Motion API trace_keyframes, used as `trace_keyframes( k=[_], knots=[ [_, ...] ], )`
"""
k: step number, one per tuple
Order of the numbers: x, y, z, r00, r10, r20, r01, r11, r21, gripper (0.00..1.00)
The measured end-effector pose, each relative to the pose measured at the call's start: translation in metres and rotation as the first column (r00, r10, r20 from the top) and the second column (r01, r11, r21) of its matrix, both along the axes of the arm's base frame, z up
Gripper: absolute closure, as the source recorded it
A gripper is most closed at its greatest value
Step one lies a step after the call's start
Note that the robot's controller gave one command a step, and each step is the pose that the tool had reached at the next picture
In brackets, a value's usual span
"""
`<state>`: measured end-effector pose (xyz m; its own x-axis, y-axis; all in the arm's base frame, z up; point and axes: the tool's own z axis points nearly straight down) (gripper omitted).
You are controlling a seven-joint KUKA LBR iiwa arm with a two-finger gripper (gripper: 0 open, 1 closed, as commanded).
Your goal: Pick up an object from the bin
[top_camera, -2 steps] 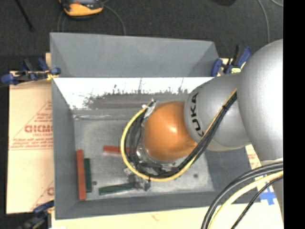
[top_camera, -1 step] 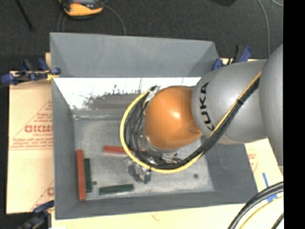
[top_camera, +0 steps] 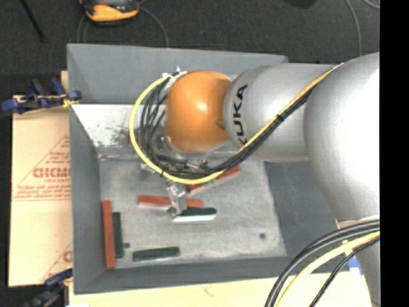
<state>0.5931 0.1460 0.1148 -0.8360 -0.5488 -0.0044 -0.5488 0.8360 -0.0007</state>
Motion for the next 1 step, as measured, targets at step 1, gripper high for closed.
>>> trace_keyframes(
  k=[1],
  knots=[
    [0.0001,0.0003,0.0002,1.000,-0.002,0.000,0.002,1.000,0.001,0.00]
  ],
)
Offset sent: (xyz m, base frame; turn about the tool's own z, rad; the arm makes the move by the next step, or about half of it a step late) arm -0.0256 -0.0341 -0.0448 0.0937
